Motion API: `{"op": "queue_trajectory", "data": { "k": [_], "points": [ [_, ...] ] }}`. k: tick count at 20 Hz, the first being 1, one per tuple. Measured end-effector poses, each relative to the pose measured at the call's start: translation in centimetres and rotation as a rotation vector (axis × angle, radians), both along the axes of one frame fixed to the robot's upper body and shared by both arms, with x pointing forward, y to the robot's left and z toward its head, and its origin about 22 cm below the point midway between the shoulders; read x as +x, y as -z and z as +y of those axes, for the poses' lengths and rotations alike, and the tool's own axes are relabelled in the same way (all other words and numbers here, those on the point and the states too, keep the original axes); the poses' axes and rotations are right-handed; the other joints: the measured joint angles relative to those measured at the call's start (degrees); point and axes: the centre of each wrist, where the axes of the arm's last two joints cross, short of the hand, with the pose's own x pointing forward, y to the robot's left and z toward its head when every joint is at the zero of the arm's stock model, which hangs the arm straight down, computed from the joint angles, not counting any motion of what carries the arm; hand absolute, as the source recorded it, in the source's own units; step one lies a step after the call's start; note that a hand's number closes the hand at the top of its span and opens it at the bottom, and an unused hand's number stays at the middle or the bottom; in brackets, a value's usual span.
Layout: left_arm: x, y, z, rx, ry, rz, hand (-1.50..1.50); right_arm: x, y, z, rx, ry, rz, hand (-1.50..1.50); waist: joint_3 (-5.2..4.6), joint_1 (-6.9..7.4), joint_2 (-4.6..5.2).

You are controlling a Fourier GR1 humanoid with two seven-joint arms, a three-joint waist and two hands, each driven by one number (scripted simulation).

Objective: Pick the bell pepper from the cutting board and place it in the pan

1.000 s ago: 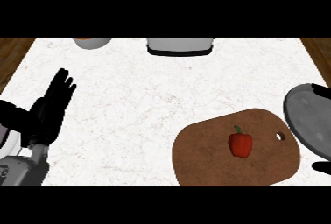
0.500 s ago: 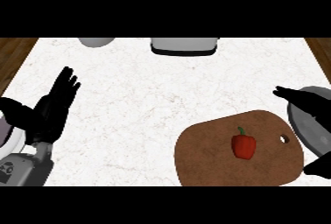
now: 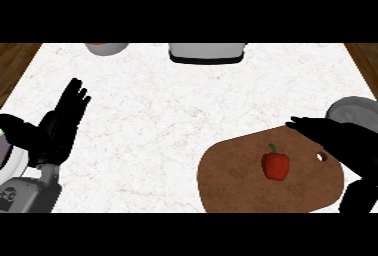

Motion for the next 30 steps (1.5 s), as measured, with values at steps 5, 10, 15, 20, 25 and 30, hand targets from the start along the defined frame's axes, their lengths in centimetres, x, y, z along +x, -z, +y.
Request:
{"op": "queue_trajectory", "data": {
  "k": [5, 10, 15, 20, 25, 30],
  "points": [
    [-0.5, -0.4, 0.6, -0.003, -0.006, -0.002, 0.0, -1.4, 0.4, 1.8, -0.132, -0.018, -0.026, -1.5, 0.02, -0.27, -0.09],
    [-0.5, -0.3, 0.2, -0.007, -0.012, 0.003, 0.0, -2.3, 0.4, 4.3, -0.184, -0.012, -0.069, -1.5, 0.02, -0.37, -0.09],
    [0.0, 0.2, 0.2, -0.007, -0.01, 0.004, 0.0, -1.4, 1.2, 6.4, -0.168, -0.018, -0.083, -1.5, 0.03, -0.3, -0.04],
    [-0.1, 0.1, -0.4, -0.008, -0.012, 0.004, 0.0, -0.4, 2.5, 7.5, -0.204, 0.012, -0.059, -1.5, 0.03, -0.26, -0.04],
    [0.2, -0.2, 0.1, -0.007, -0.012, 0.001, 0.0, 0.7, 4.3, 7.2, -0.244, 0.042, -0.058, -1.5, 0.05, -0.3, -0.01],
    [-0.3, 0.1, 0.3, -0.005, -0.011, 0.001, 0.0, 1.8, 6.2, 7.7, -0.239, 0.048, -0.043, -1.5, 0.05, -0.25, -0.03]
  ]
}}
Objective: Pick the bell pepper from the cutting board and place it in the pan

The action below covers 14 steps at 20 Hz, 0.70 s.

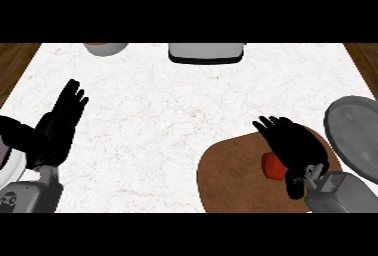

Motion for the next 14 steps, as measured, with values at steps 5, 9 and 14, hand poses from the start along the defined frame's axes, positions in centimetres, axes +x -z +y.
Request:
{"op": "queue_trajectory", "data": {
  "k": [5, 9, 14],
  "points": [
    [0.2, 0.0, -0.6, 0.0, -0.002, -0.001, 0.0, 0.5, 1.8, -0.7, -0.018, 0.002, 0.033, -1.5, 0.01, -0.1, 0.0],
    [0.2, -0.5, -0.3, 0.002, 0.0, 0.001, 0.0, 1.2, 2.6, -0.9, -0.011, -0.001, 0.03, -1.5, 0.01, -0.09, 0.0],
    [-0.2, 0.2, -0.4, 0.0, -0.002, -0.003, 0.0, 1.4, 3.9, -1.5, 0.021, 0.0, 0.03, -1.5, 0.01, -0.09, -0.01]
  ]
}}
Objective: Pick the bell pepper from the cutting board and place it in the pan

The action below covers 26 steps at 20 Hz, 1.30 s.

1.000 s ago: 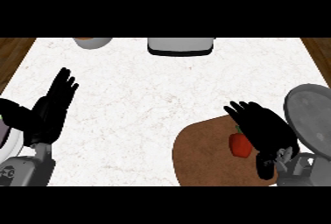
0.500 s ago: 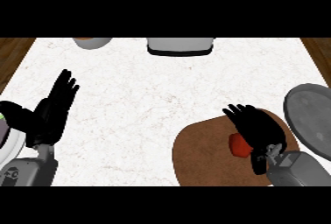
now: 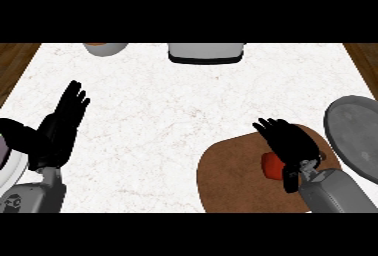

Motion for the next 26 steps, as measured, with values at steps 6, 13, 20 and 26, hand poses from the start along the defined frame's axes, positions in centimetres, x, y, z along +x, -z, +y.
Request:
{"op": "queue_trajectory", "data": {
  "k": [6, 13, 20, 26],
  "points": [
    [0.6, -0.9, 0.2, 0.0, 0.005, 0.008, 0.0, 0.7, 2.1, 0.2, 0.014, 0.004, 0.043, 1.5, 0.0, -0.02, 0.02],
    [0.6, -1.1, -0.1, -0.002, 0.007, 0.008, 0.0, 1.5, 3.5, 0.5, 0.049, -0.083, 0.004, 1.5, -0.32, 0.0, -0.31],
    [0.7, -0.8, -0.3, 0.002, 0.005, 0.006, 0.0, 1.8, 4.1, 0.3, 0.1, -0.101, -0.016, 1.5, -0.57, -0.1, -0.48],
    [0.3, -0.3, 0.7, 0.008, -0.019, 0.005, 0.0, -2.9, 3.9, -1.4, 0.185, -0.094, -0.059, 1.5, -0.56, -1.17, -0.71]
  ]
}}
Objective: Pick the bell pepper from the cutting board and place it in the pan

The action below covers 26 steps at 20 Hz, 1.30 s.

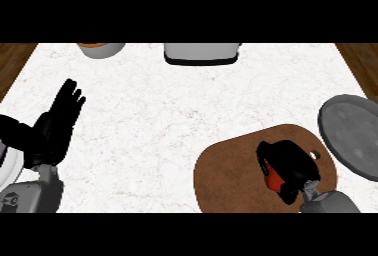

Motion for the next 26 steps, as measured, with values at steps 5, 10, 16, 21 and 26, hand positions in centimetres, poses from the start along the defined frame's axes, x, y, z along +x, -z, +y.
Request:
{"op": "queue_trajectory", "data": {
  "k": [5, 10, 16, 21, 26],
  "points": [
    [-0.8, 0.3, 0.2, -0.001, -0.014, 0.003, 0.0, -6.0, -1.8, -2.8, 0.083, 0.015, -0.086, 1.5, 0.35, -0.99, 0.04],
    [-1.4, 0.8, 0.6, -0.001, -0.021, 0.017, 0.0, -8.9, -6.9, -4.1, 0.11, 0.019, -0.359, 1.5, 0.46, -1.37, -0.04],
    [-1.1, 0.3, 0.5, -0.002, -0.017, 0.009, 0.0, -11.9, -12.0, -4.9, 0.127, 0.048, -0.585, 1.5, 0.48, -1.13, 0.16],
    [-0.6, 0.2, 0.2, -0.004, -0.007, 0.007, 0.0, -11.9, -13.2, -6.7, 0.075, 0.12, -0.63, 1.5, 0.52, -0.49, 0.39],
    [-0.2, -0.3, -0.4, -0.006, 0.007, 0.003, 0.0, -10.5, -14.6, -8.2, 0.097, 0.218, -0.688, 1.5, 0.54, 0.19, 0.55]
  ]
}}
